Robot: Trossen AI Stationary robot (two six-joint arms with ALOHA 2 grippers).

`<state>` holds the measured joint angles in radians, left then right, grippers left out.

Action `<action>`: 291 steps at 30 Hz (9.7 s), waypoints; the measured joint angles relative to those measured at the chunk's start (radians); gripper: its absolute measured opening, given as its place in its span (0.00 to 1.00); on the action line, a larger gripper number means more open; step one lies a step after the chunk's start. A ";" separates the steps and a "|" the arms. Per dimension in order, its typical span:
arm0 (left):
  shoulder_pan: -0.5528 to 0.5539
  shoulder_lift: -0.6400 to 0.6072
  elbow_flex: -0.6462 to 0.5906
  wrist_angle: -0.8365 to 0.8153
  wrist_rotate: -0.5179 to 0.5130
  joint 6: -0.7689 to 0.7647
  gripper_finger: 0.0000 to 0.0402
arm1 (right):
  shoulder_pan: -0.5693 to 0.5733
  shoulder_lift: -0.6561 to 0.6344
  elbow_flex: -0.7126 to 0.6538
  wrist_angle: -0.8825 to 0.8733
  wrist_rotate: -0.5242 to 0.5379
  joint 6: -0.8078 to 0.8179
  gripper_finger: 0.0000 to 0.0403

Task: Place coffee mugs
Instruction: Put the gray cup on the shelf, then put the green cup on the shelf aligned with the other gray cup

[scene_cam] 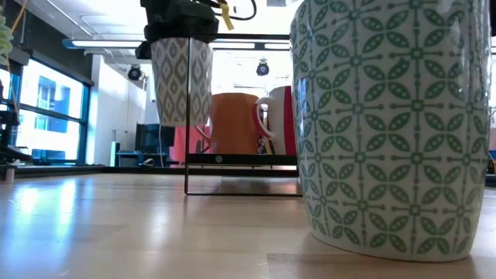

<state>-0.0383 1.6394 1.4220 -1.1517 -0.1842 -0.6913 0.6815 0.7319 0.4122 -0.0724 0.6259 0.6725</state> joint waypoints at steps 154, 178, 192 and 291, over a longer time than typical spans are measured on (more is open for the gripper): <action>-0.046 0.323 0.237 -0.003 0.044 -0.100 0.09 | 0.000 -0.086 0.000 -0.013 -0.244 -0.017 0.26; -0.046 0.323 0.237 0.004 0.047 -0.092 0.31 | 0.000 -0.086 0.000 -0.013 -0.244 -0.017 0.26; -0.047 0.330 0.285 -0.013 0.079 -0.064 0.37 | 0.000 -0.086 0.000 -0.013 -0.244 -0.017 0.26; -0.436 -0.344 -0.198 -0.280 -0.492 -0.249 0.37 | -0.092 1.064 1.262 -0.790 -0.444 -0.144 0.26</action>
<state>-0.4747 1.2956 1.2236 -1.4315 -0.6757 -0.9399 0.5895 1.7955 1.6737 -0.8629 0.1816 0.5283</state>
